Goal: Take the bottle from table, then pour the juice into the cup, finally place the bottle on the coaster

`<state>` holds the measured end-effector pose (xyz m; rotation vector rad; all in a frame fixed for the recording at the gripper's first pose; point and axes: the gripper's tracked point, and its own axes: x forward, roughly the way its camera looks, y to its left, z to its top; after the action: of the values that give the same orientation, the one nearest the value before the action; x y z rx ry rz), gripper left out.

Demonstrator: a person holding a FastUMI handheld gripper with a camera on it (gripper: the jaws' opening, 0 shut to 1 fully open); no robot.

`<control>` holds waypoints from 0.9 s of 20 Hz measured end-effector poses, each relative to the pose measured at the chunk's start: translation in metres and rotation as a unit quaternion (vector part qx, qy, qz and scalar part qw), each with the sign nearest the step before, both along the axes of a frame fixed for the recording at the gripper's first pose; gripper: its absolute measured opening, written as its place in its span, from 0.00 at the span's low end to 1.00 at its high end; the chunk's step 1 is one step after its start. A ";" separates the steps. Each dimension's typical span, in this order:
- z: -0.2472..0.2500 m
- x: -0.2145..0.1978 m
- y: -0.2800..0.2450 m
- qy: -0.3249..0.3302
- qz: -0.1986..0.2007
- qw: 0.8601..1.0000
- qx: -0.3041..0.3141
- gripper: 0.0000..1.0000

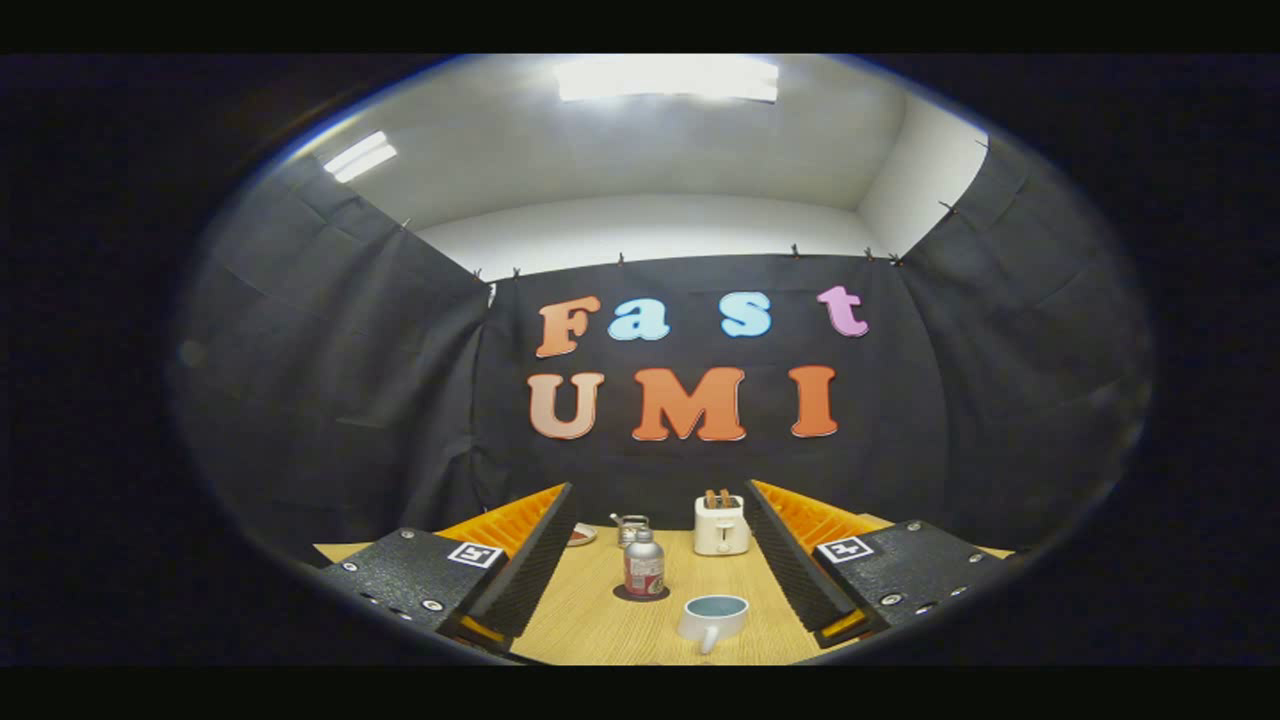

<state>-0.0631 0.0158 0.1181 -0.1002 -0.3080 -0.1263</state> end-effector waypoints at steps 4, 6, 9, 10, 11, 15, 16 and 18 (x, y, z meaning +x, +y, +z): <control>0.019 -0.018 -0.009 -0.054 -0.007 0.999 -0.004 0.98; 0.021 -0.023 -0.013 -0.064 -0.015 0.998 -0.008 0.98; 0.021 -0.025 -0.021 -0.068 -0.023 0.997 -0.003 0.98; 0.023 -0.025 -0.023 -0.071 -0.026 0.997 -0.005 0.98; 0.024 -0.026 -0.025 -0.075 -0.029 0.997 -0.010 0.98; 0.014 -0.024 -0.025 -0.064 -0.029 0.997 -0.022 0.98; 0.010 -0.022 -0.025 -0.056 -0.026 0.998 -0.020 0.98; 0.005 -0.017 -0.028 -0.044 -0.029 0.998 -0.020 0.98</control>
<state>-0.0797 -0.0119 0.1230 -0.1429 -0.3967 -0.1825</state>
